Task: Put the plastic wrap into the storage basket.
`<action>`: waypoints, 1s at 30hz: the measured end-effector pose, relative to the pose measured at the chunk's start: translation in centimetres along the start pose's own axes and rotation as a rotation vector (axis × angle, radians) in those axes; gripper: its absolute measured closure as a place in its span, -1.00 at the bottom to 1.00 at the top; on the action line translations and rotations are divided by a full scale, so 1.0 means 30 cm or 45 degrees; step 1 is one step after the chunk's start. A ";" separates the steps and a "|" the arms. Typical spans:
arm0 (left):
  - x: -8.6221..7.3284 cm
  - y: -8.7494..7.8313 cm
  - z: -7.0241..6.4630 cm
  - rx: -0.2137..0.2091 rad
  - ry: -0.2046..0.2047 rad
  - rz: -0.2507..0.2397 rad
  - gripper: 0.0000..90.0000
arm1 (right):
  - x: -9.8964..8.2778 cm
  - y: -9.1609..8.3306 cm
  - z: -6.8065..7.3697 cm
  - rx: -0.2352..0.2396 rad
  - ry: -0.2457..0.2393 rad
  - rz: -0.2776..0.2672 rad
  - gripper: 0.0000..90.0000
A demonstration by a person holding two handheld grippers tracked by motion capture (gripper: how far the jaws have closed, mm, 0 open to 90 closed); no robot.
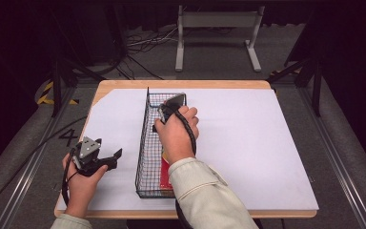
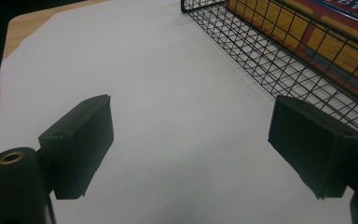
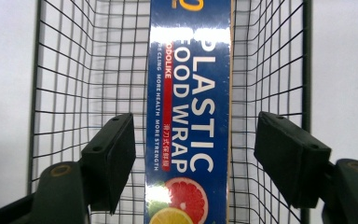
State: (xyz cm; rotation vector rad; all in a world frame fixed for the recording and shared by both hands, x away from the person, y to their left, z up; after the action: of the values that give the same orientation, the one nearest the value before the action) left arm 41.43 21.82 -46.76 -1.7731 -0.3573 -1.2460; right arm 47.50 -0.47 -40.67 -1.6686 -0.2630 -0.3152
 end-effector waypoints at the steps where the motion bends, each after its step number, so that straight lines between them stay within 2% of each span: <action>1: 0.000 0.000 0.001 0.003 0.001 -0.003 -0.67 | 0.003 -0.006 -0.005 0.000 -0.003 -0.004 -0.34; 6: -0.003 0.003 0.006 0.009 -0.001 0.008 -0.67 | 0.020 -0.036 -0.038 -0.002 0.006 -0.033 -0.35; 8: -0.005 0.005 0.006 0.007 -0.010 0.012 -0.68 | 0.025 -0.048 -0.053 -0.029 -0.015 -0.055 -0.35; 10: -0.005 0.006 0.005 0.009 -0.008 0.014 -0.67 | 0.027 -0.061 -0.055 -0.006 -0.004 -0.057 -0.36; 13: -0.005 0.007 0.005 0.009 -0.008 0.018 -0.68 | 0.033 -0.073 -0.069 -0.010 -0.009 -0.073 -0.36; 14: -0.005 0.007 0.006 0.008 -0.010 0.019 -0.68 | 0.038 -0.080 -0.099 -0.013 0.005 -0.079 -0.37; 16: -0.006 0.009 0.006 0.009 -0.012 0.022 -0.68 | 0.040 -0.079 -0.111 -0.019 0.009 -0.081 -0.37; 22: -0.007 0.010 0.010 0.012 -0.023 0.044 -0.66 | 0.052 -0.074 -0.203 -0.004 0.026 -0.086 -0.37; 30: -0.009 0.011 0.009 0.012 -0.026 0.056 -0.66 | 0.068 -0.070 -0.341 0.018 0.041 -0.140 -0.38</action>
State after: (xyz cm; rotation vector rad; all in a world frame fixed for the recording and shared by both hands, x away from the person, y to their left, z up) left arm 41.68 21.92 -47.19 -1.7775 -0.3339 -1.1942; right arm 48.12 -10.38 -36.88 -1.6373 -0.3328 -0.4213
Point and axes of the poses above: each handheld gripper's, and its own axes: y roughly forward along the jaws, x roughly out of its top, z roughly to its left, the point moved 7 cm from there along y, roughly forward along the jaws, and after that the axes turned 11 degrees about -x, right-handed, at the moved point
